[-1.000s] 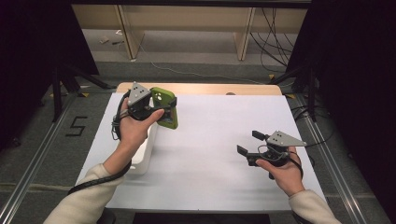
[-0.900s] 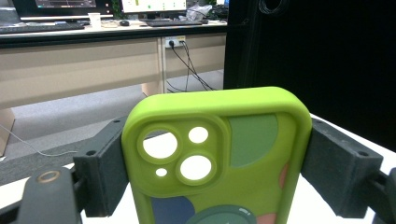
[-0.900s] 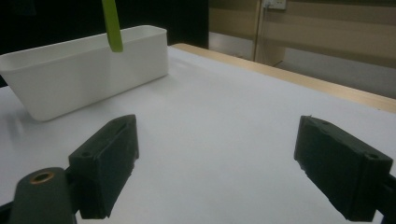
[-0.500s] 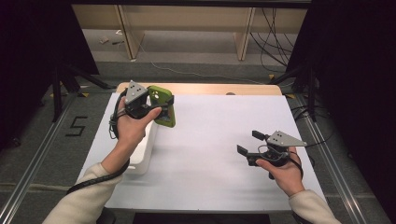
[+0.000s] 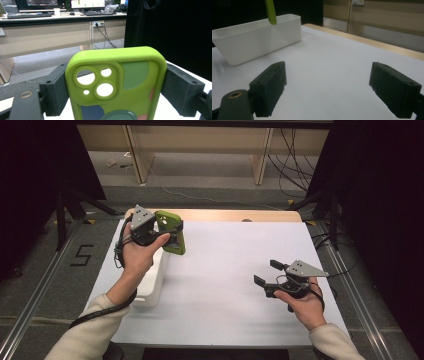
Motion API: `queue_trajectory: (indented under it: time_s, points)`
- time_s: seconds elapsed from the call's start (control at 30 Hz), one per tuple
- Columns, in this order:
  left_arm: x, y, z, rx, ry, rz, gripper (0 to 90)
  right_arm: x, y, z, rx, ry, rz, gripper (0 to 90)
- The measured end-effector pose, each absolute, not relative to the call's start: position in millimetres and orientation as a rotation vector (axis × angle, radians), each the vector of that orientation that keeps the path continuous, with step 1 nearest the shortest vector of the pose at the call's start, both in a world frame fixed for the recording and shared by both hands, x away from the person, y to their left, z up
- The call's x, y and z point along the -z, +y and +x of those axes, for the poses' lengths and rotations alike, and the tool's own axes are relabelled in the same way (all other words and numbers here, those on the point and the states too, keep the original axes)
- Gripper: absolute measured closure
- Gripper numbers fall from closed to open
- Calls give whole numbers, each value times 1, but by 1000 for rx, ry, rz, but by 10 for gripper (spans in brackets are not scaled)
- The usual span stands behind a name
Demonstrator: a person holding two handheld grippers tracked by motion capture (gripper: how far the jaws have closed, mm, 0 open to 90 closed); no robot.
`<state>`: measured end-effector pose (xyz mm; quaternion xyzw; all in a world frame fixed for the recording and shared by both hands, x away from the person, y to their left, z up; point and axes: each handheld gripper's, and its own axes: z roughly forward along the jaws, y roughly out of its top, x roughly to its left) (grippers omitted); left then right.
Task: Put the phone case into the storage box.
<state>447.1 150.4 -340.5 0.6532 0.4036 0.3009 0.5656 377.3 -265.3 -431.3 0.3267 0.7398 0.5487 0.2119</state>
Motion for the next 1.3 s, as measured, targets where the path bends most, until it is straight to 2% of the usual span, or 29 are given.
queue_trajectory:
  time_s: [1.3]
  points:
    - [340,164,454,-734,978,1528,162,432,-265,377,-1531,2055,910,153]
